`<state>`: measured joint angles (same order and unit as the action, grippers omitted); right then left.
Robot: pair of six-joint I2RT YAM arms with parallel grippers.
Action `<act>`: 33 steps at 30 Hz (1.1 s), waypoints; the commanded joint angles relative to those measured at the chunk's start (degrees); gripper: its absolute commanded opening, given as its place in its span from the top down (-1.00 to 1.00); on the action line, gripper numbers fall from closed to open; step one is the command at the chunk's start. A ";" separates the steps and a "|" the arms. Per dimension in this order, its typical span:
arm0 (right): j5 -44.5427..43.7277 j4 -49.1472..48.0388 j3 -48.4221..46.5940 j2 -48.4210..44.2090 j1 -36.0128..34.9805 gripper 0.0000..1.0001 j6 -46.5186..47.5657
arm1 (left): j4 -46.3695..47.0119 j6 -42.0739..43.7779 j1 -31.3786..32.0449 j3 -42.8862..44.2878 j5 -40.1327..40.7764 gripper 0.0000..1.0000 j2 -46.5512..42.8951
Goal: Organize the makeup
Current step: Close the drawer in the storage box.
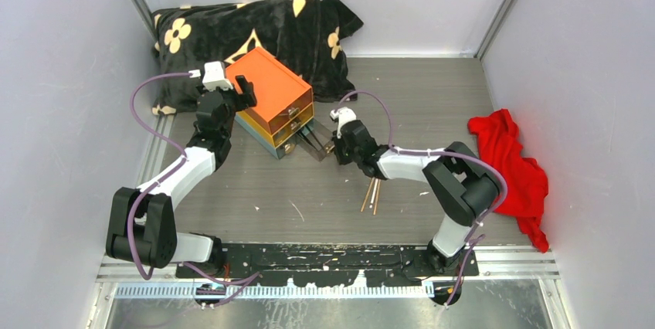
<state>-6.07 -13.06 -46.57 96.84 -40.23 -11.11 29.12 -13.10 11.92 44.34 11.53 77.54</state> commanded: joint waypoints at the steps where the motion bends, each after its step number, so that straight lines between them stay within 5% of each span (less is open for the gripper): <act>1: 2.02 -7.94 -6.92 3.20 0.39 0.98 0.13 | -16.20 3.12 1.60 -3.03 -6.96 -0.55 4.23; 23: 4.97 -12.60 -20.80 15.77 0.69 0.96 -0.01 | -16.38 3.16 1.61 -2.85 -7.13 -0.55 4.32; 28: 4.51 -12.43 -15.03 9.83 0.66 0.65 1.64 | -16.29 3.14 1.56 -3.00 -7.10 -0.55 4.29; 30: 4.75 -12.29 -12.16 6.80 0.46 0.38 2.35 | -16.21 3.09 1.59 -3.07 -7.04 -0.55 4.15; 33: 5.98 -10.96 -8.98 3.46 -0.28 0.30 4.05 | -16.20 3.13 1.61 -3.03 -6.96 -0.55 4.27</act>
<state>-0.93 -21.19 -58.33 107.79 -39.70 -9.69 28.97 -13.08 11.92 44.40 11.53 77.65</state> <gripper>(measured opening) 0.335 0.781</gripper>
